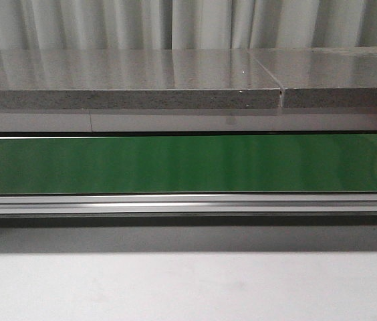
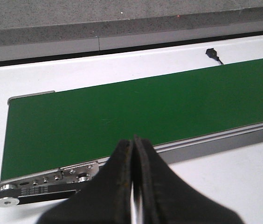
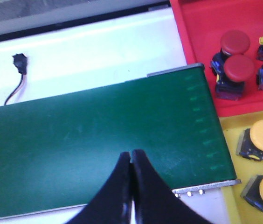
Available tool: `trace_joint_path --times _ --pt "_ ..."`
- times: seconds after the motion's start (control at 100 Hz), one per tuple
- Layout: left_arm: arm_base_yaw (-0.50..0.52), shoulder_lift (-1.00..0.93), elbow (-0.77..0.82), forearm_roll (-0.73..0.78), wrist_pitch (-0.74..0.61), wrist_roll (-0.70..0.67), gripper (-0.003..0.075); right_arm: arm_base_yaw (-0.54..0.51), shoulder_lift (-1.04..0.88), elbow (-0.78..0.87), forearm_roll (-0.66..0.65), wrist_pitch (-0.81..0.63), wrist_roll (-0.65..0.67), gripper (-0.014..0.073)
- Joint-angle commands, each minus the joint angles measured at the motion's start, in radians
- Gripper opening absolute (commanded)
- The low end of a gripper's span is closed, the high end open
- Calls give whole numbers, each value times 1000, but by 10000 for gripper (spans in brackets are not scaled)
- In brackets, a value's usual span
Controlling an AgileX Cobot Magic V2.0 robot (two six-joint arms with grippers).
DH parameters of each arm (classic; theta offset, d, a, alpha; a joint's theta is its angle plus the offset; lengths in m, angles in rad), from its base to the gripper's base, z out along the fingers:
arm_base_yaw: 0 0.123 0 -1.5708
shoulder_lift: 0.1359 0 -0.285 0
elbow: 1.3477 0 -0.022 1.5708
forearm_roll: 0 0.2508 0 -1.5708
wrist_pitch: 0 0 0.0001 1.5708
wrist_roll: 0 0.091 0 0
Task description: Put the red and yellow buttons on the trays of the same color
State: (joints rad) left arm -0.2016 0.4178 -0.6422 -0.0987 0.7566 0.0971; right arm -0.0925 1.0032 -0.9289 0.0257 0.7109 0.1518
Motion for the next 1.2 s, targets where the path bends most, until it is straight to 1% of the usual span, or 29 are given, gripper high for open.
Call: trace_joint_path --times 0.0,0.2,0.43,0.67,0.9,1.19 --pt "-9 9 -27 -16 -68 -2 -21 9 -56 -25 2 -78 -8 -66" --pt "-9 9 -27 -16 -68 -2 -21 9 -155 8 0 -122 -9 -66" --pt "-9 9 -27 -16 -68 -2 -21 8 -288 110 -59 -197 -9 -66" --pt "-9 9 -27 -16 -68 -2 -21 8 -401 235 -66 -355 -9 -66" --pt "-9 9 -27 -16 -68 -2 -21 8 -505 381 -70 -457 -9 -66" --pt "-9 9 -27 -16 -68 -2 -21 8 -614 586 -107 -680 -9 -66"
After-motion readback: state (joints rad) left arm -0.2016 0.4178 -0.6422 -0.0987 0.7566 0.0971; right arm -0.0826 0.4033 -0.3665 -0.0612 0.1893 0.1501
